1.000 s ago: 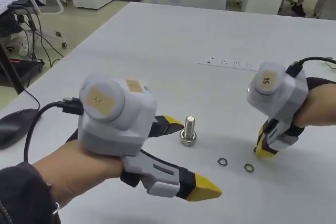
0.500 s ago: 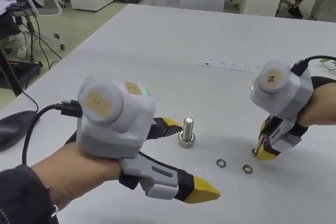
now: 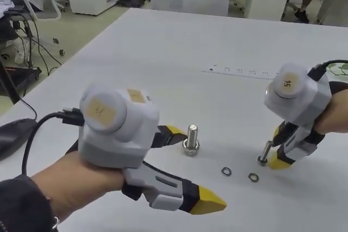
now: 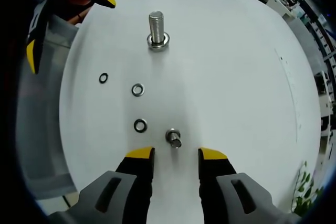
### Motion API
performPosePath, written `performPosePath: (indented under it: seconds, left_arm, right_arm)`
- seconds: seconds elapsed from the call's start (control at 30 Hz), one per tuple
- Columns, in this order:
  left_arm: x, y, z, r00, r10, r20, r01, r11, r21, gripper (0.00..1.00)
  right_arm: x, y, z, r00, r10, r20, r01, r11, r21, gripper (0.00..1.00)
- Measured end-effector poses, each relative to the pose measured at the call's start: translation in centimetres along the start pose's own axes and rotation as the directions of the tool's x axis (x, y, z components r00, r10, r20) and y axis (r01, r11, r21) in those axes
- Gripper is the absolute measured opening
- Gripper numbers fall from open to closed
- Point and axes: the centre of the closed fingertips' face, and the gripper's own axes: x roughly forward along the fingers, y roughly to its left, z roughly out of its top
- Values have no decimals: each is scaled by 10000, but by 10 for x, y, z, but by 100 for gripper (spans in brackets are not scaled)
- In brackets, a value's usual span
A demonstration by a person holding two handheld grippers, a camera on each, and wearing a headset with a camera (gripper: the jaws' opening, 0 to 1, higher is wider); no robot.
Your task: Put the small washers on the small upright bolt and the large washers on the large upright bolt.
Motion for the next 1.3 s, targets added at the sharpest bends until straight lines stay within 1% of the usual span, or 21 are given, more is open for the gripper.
performPosePath:
  seconds: [0.27, 0.53, 0.8, 0.97, 1.13, 1.3]
  left_arm:
    - [-1, 0, 1, 10000, 3, 43, -3, 10000, 61, 81]
    - [-1, -1, 2, 10000, 8, 77, -9, 9999, 125, 81]
    - [-2, -1, 3, 9999, 20, 127, -22, 9998, 177, 81]
    - [-2, -3, 4, 9999, -3, 116, 0, 9997, 234, 81]
    - [-3, -3, 4, 9999, 11, 145, -14, 9997, 250, 81]
    - [-4, -4, 3, 9999, 14, 123, -17, 9996, 279, 81]
  right_arm:
    - [-3, 8, -7, 10000, -30, -65, 30, 10000, 82, 34]
    - [-6, 17, -9, 10000, -64, -30, 64, 9999, 158, 35]
    - [-4, 34, -12, 9999, 95, -78, -94, 9998, 147, 35]
    - [-2, 35, -11, 9999, 151, -46, -150, 9997, 196, 35]
    - [1, 44, -8, 9997, 254, -19, -254, 9996, 91, 34]
    - [5, 51, 1, 9992, 385, 38, -385, 9993, -9, 34]
